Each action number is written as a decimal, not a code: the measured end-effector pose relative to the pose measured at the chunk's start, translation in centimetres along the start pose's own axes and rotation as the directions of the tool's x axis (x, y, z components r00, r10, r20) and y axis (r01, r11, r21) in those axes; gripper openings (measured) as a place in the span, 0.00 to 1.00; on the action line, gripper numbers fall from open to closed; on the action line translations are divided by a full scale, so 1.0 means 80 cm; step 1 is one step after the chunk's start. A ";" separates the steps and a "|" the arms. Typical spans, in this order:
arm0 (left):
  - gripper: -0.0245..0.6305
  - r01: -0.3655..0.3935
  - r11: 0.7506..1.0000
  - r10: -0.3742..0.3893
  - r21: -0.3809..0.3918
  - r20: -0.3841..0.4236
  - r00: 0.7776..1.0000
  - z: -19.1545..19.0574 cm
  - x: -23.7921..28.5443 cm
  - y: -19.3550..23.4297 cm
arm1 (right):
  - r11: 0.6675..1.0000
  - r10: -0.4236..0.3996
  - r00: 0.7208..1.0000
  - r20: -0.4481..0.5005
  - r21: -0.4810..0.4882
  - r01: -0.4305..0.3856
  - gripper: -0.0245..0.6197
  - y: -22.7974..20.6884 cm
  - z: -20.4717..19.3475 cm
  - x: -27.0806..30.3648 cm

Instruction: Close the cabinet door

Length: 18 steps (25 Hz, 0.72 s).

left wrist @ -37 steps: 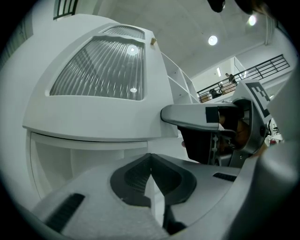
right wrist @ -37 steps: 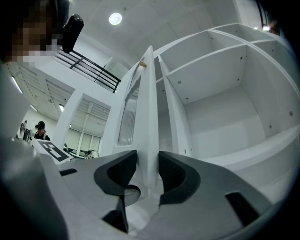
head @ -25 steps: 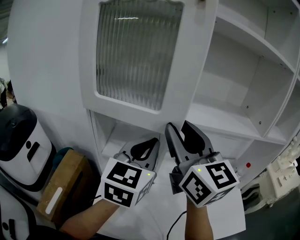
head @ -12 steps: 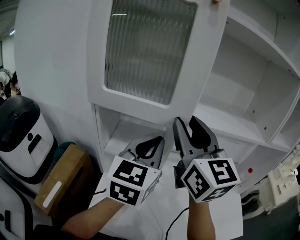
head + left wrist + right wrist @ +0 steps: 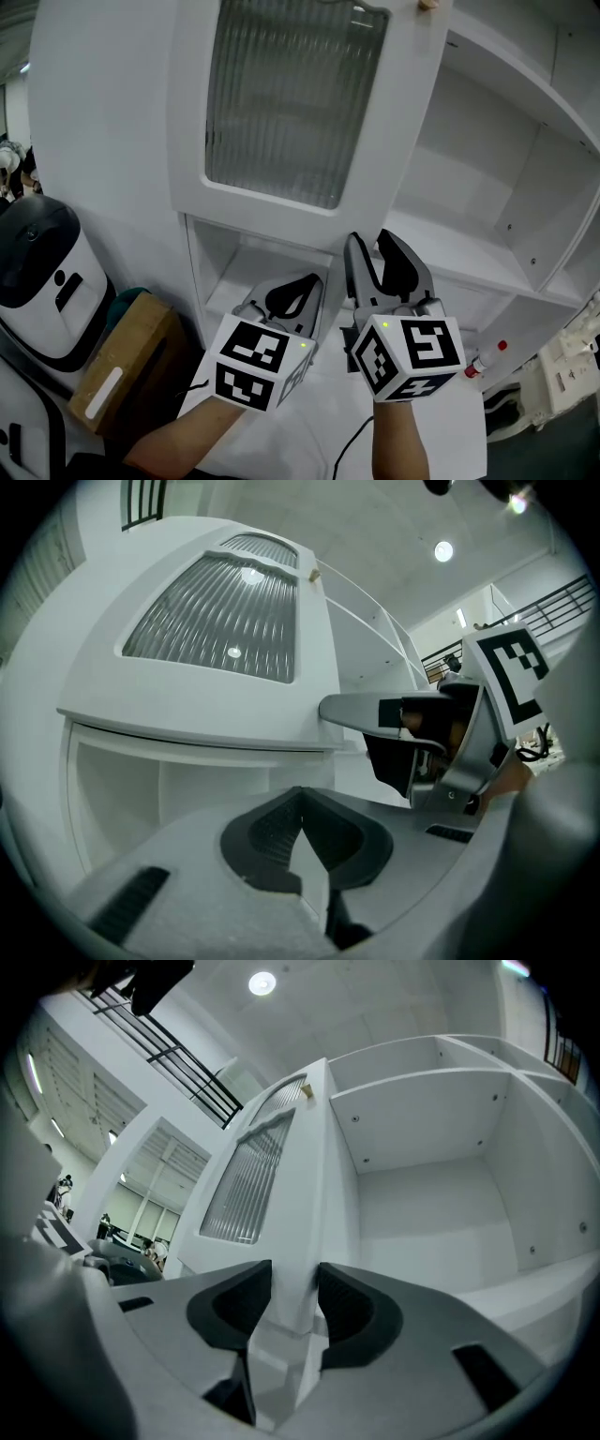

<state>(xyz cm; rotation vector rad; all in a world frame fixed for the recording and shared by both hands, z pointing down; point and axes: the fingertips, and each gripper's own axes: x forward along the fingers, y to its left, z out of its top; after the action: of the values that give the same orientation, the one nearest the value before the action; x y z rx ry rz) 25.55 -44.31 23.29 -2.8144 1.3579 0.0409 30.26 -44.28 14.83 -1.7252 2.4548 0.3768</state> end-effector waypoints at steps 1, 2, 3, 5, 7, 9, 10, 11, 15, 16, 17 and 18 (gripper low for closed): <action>0.06 -0.002 1.000 0.002 0.000 0.000 1.000 -0.001 0.000 0.002 | 1.000 -0.006 1.000 0.001 -0.003 0.006 0.29 0.000 0.000 0.001; 0.06 -0.004 1.000 0.004 -0.001 -0.001 1.000 -0.001 0.000 0.004 | 1.000 -0.008 1.000 0.002 -0.003 0.008 0.29 -0.001 0.000 0.002; 0.06 -0.005 1.000 0.005 -0.002 -0.002 1.000 -0.002 0.001 0.005 | 1.000 -0.008 1.000 0.003 -0.003 0.008 0.29 -0.001 -0.001 0.003; 0.06 -0.006 1.000 0.006 -0.006 -0.003 1.000 -0.003 0.001 0.007 | 1.000 -0.005 1.000 0.003 -0.002 0.005 0.29 -0.001 -0.001 0.003; 0.06 -0.003 1.000 0.003 -0.011 -0.002 1.000 -0.003 0.002 0.006 | 1.000 -0.001 1.000 0.003 0.002 0.001 0.30 -0.001 -0.001 0.003; 0.06 0.005 1.000 -0.005 -0.013 0.000 1.000 -0.003 0.002 0.004 | 1.000 -0.003 1.000 0.002 -0.001 0.003 0.30 0.000 -0.001 0.003; 0.06 0.009 1.000 -0.009 -0.013 0.001 1.000 -0.003 0.001 0.002 | 1.000 -0.005 1.000 0.002 -0.003 0.005 0.30 0.000 -0.001 0.003; 0.06 0.012 1.000 -0.012 -0.014 0.001 1.000 -0.004 0.001 0.001 | 1.000 -0.008 1.000 0.003 -0.004 0.008 0.30 0.001 -0.001 0.003; 0.06 0.010 1.000 -0.010 -0.015 0.002 1.000 -0.003 -0.006 0.002 | 1.000 -0.016 1.000 0.016 -0.010 0.017 0.29 0.003 -0.002 0.001; 0.06 0.007 1.000 -0.007 -0.015 0.003 1.000 -0.003 -0.008 0.003 | 1.000 -0.019 1.000 0.017 -0.012 0.019 0.29 0.004 -0.002 -0.001; 0.06 0.004 1.000 -0.004 -0.016 0.003 1.000 -0.002 -0.010 0.004 | 1.000 -0.024 1.000 0.014 -0.013 0.024 0.29 0.004 -0.002 -0.003; 0.06 0.001 1.000 -0.001 -0.018 0.003 1.000 -0.002 -0.012 0.004 | 0.999 -0.030 1.000 0.009 -0.015 0.030 0.29 0.004 -0.004 -0.004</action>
<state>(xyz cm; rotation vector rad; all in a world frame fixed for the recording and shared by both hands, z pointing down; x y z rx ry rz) 24.67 -43.78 23.50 -2.8286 1.3623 0.0570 30.12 -43.96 15.24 -1.7595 2.4234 0.4002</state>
